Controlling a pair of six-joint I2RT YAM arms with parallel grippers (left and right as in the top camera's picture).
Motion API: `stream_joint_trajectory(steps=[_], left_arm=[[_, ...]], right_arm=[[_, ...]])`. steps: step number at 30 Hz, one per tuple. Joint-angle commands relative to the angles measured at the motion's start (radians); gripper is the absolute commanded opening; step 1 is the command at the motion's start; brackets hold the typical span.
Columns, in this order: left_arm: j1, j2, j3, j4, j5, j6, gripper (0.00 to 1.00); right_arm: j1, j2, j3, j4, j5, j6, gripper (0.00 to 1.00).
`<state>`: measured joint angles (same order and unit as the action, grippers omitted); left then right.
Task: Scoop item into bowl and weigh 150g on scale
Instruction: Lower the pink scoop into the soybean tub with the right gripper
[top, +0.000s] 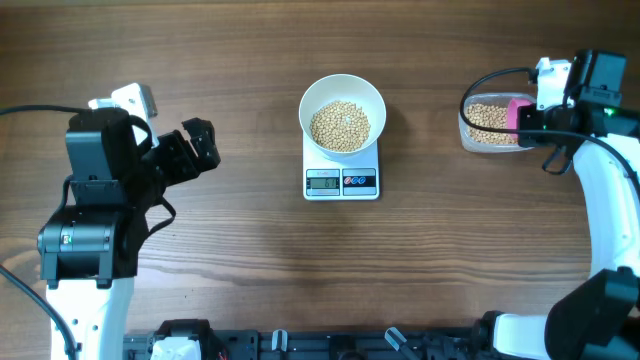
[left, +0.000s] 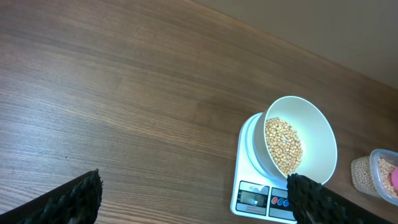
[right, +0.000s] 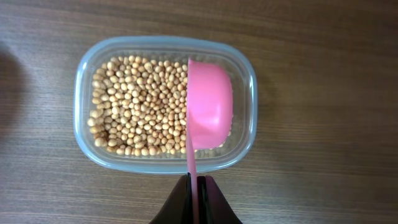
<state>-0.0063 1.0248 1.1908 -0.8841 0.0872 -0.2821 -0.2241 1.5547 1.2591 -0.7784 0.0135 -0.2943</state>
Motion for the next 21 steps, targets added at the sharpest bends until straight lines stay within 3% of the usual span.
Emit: stream_joint_trajectory(steps=[1,12,21], left_arm=[[0.006,0.004,0.019,0.000,-0.010,0.013,1.00],[0.005,0.004,0.019,0.000,-0.010,0.013,1.00],[0.005,0.004,0.019,0.000,-0.010,0.013,1.00]], right_arm=[[0.002,0.028,-0.005,-0.005,0.024,-0.016,0.04],[0.007,0.076,-0.005,-0.011,0.022,-0.012,0.04],[0.116,0.100,-0.005,-0.017,0.000,-0.012,0.04]])
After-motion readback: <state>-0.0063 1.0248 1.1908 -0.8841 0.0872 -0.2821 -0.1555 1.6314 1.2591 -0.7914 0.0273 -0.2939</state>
